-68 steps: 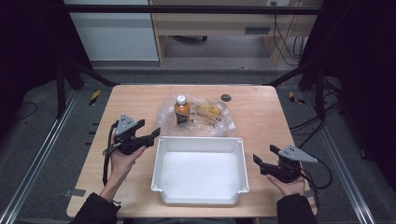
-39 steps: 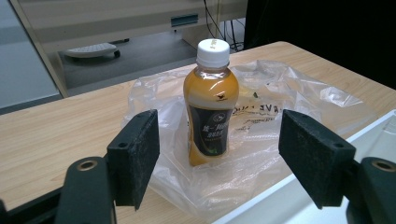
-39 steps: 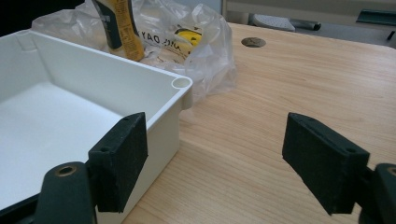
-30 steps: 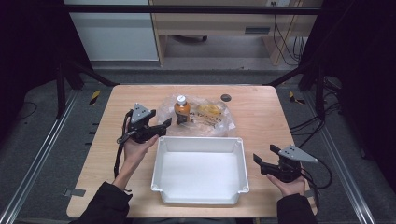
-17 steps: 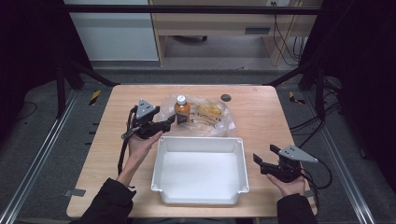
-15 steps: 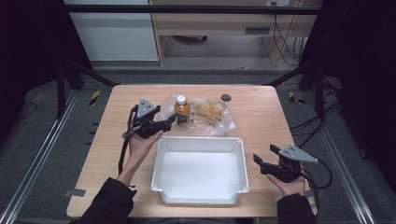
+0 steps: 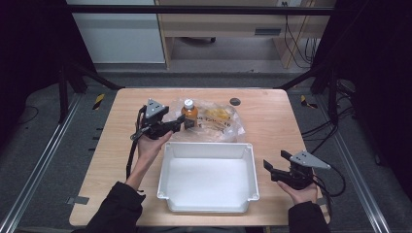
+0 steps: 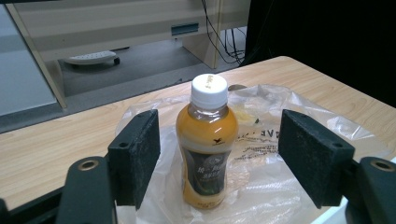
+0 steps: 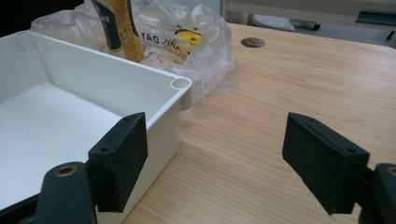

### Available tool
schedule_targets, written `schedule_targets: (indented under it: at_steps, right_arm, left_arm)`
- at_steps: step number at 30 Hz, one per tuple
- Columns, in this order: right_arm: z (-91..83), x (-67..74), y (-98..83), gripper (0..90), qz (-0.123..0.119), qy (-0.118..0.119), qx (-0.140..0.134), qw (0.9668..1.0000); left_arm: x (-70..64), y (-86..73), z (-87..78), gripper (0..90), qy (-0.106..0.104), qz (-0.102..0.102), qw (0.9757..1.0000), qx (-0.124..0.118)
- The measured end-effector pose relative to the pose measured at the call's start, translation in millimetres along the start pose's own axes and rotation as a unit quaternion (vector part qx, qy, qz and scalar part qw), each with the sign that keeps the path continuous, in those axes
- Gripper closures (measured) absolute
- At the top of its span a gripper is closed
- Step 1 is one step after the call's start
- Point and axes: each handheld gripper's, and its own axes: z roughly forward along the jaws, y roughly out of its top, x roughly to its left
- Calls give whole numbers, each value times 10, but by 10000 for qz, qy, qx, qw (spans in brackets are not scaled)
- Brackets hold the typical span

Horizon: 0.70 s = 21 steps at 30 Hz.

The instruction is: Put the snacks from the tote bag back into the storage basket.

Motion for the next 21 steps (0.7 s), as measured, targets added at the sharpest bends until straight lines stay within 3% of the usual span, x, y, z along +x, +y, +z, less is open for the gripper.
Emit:
schedule_targets:
  at_steps: [21]
  right_arm:
    - [-1,-1,2,224,46,17,-13,10000]
  left_arm:
    - [-58,130,232,306,122,163,9998,51]
